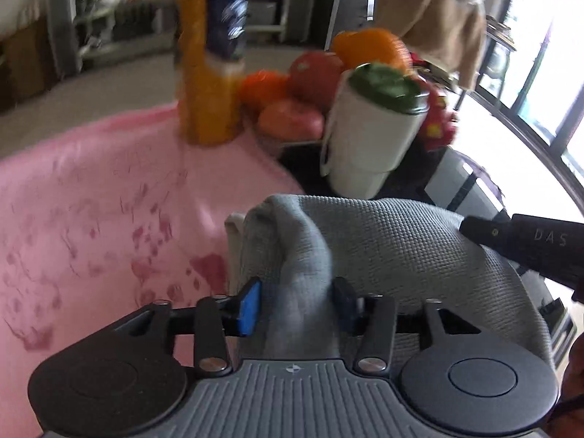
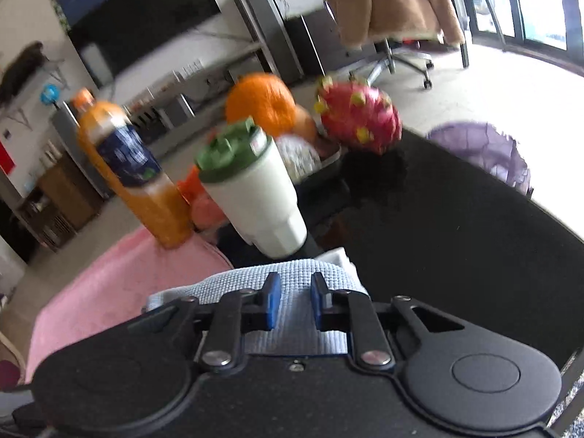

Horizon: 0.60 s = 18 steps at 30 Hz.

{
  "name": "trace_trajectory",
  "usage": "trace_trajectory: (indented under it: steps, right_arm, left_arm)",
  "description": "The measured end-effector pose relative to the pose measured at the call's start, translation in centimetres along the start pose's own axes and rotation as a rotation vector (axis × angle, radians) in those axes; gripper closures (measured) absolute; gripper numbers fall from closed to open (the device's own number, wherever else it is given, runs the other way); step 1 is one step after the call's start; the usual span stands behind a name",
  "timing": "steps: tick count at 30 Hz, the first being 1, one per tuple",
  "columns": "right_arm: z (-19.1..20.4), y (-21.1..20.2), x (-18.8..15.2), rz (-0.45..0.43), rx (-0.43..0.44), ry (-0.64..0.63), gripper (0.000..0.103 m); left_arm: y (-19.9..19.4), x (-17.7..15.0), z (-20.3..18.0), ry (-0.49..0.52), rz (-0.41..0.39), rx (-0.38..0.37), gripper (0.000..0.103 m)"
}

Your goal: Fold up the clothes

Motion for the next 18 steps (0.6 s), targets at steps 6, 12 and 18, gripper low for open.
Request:
trace_trajectory:
  steps: [6,12,18]
  right_arm:
    - [0.1,2.2,-1.2,-0.005,-0.028,-0.035,0.086]
    - [0.1,-1.7,-2.0,0.056,-0.009,-0.057,0.084]
    - [0.0,-6.0,-2.8,0.133,0.014,-0.078,0.078]
  left_arm:
    - [0.3,-0.8,1.5,-0.030,-0.037,-0.033,0.036]
    - [-7.0,-0.9,1.2,0.044,-0.035,-0.145,0.058]
    - [-11.7,-3.7,0.6,0.161,-0.029,-0.180,0.065]
Point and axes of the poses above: each gripper's, at about its wrist camera, not at the fingertips, and y roughly the way its jaws point, z to its left, x to its top, the point moved 8 cm from there along y, roughly the way its jaws point, and after that the axes turned 14 degrees about -z, right-handed, at the moved point
